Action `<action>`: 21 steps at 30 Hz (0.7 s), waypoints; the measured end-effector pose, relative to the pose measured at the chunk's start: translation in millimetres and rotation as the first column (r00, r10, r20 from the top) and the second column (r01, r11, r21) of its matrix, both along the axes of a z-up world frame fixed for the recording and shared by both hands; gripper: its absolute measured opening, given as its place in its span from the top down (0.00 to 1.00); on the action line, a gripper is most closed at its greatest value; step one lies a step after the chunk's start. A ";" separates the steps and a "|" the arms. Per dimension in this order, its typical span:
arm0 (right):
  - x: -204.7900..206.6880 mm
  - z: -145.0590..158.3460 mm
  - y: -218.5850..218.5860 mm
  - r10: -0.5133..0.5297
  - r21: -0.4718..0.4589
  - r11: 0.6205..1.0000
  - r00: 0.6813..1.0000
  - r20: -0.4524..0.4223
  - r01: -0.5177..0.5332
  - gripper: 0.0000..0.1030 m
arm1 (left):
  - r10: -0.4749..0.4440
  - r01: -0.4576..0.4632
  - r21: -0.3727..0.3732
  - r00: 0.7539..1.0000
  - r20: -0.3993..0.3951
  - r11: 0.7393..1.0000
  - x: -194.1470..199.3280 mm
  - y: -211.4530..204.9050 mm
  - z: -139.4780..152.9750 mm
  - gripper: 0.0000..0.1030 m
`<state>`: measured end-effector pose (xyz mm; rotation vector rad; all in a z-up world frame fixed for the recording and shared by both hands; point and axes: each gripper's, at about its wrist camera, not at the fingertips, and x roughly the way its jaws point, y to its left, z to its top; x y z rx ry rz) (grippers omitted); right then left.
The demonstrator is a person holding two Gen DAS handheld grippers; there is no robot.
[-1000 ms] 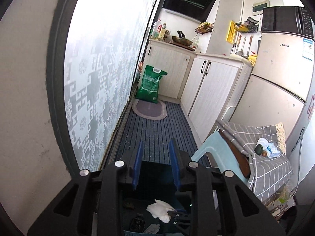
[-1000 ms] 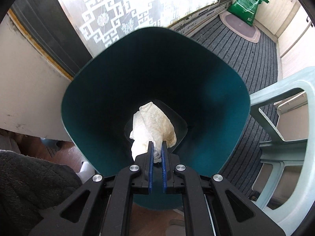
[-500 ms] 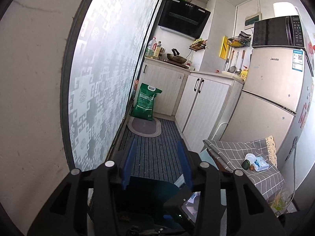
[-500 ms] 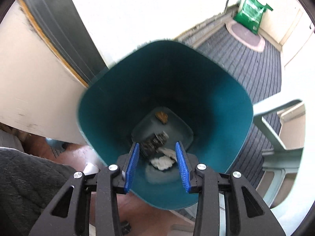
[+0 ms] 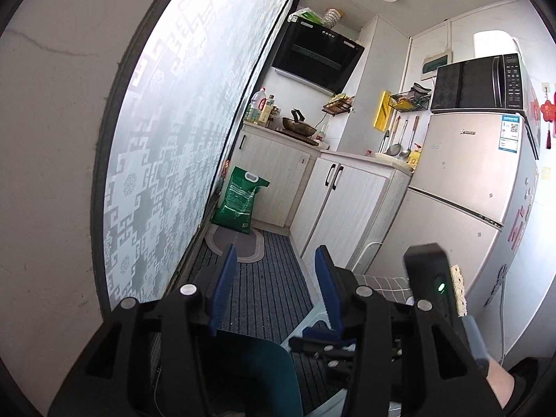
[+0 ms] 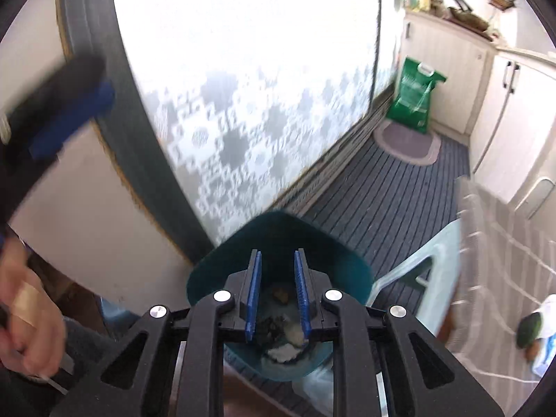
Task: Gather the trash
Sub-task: 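Withdraw both tools from the bin back toward the table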
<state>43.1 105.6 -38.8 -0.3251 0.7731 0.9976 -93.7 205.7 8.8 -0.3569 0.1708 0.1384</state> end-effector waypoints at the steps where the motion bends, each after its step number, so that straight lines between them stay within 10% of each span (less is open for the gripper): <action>1: 1.7 9.6 -8.4 -0.012 0.036 0.999 1.000 0.014 0.012 0.81 | -0.007 0.007 0.008 1.000 0.003 1.000 1.1 -3.5 0.7 0.52; 21: 69.7 49.8 -172.5 -0.311 0.088 0.949 0.943 0.118 0.302 0.81 | -0.260 0.269 0.111 0.961 -0.092 0.957 86.8 -107.0 -30.7 0.44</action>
